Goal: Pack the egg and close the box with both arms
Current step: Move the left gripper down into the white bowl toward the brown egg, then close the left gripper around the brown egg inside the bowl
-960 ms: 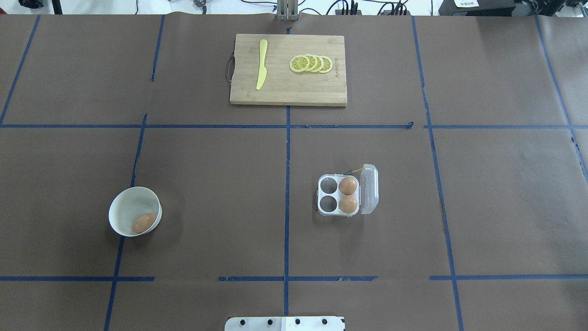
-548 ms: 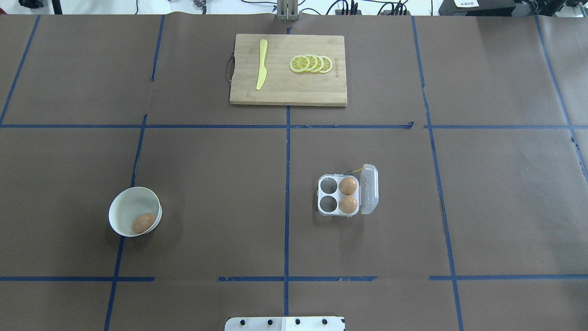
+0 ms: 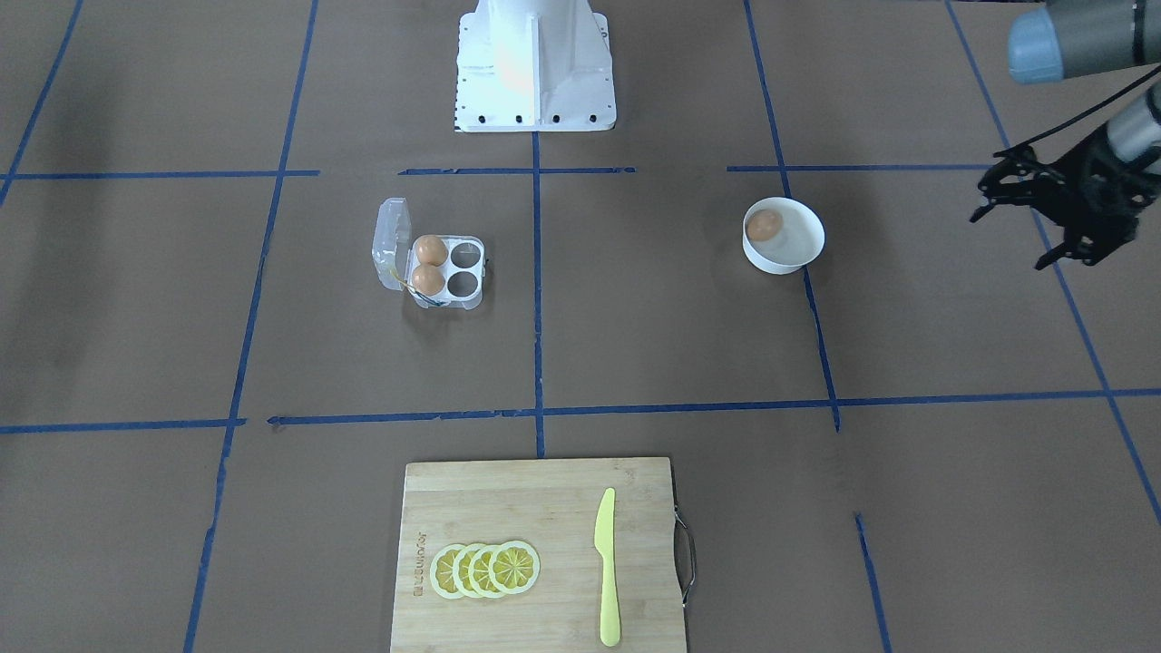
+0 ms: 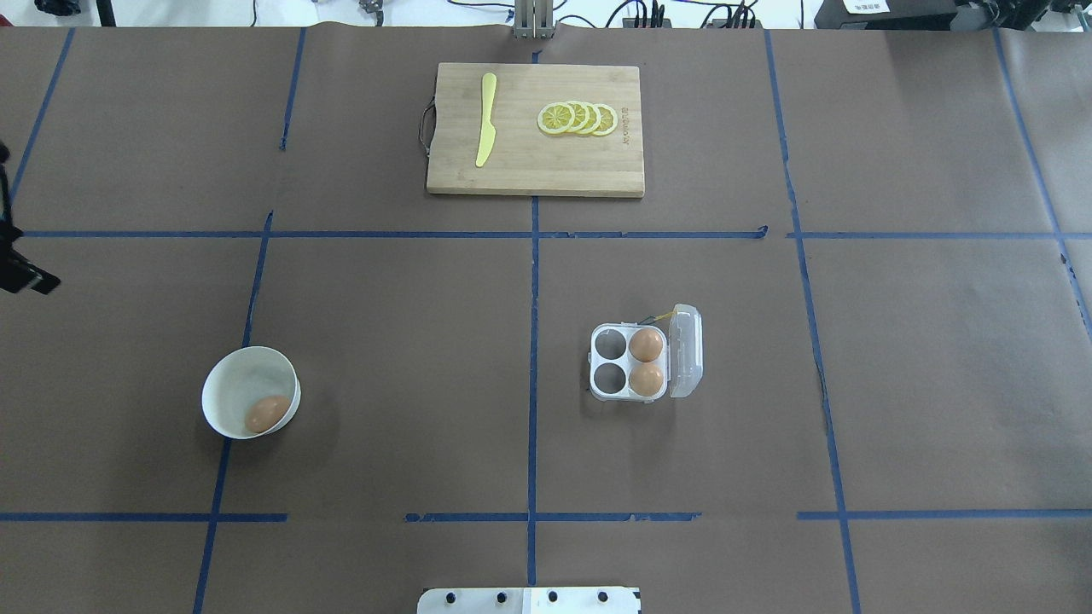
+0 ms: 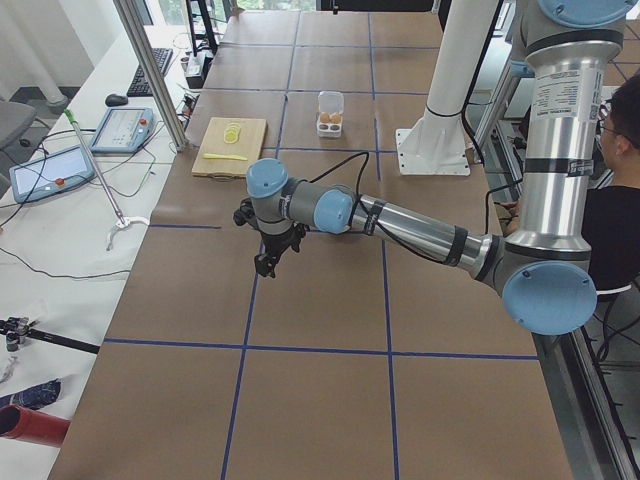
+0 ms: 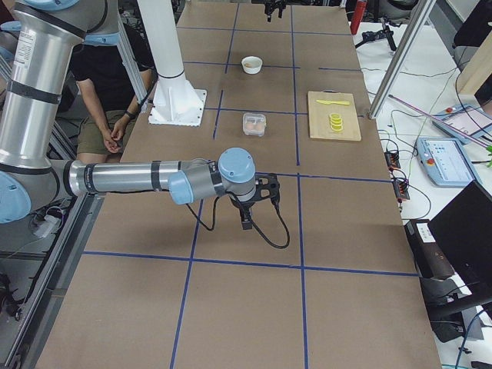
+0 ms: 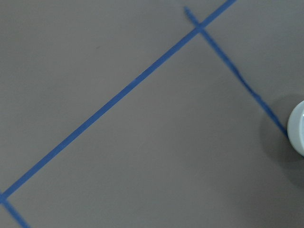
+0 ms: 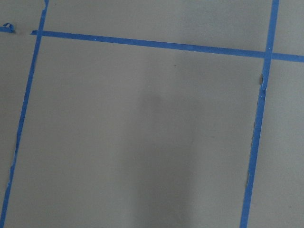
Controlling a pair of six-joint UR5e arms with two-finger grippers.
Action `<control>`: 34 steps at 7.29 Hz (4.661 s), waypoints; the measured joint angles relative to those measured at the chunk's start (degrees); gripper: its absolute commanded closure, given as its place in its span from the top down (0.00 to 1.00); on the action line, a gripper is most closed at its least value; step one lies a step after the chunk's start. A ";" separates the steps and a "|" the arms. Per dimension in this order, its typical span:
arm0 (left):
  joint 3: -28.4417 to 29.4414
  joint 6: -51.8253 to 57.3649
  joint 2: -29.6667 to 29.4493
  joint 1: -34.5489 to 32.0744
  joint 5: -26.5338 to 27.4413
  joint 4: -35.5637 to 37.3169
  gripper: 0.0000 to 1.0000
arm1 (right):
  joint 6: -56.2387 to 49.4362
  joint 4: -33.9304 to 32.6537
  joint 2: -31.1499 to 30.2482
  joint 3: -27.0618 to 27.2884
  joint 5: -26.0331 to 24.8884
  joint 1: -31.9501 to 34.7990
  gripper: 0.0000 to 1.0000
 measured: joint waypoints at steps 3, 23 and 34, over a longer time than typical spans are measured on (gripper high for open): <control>0.78 -14.87 -2.57 13.50 0.05 -8.37 0.87 | -0.03 0.04 -0.01 -0.06 0.72 -0.40 1.00; 8.10 -17.94 -7.75 24.17 0.22 -8.76 0.69 | -0.72 0.78 -0.45 -0.79 1.02 -0.58 1.00; 5.49 -17.55 -7.06 23.55 0.61 -8.84 0.00 | -0.72 0.80 -0.45 -0.92 1.02 -0.58 1.00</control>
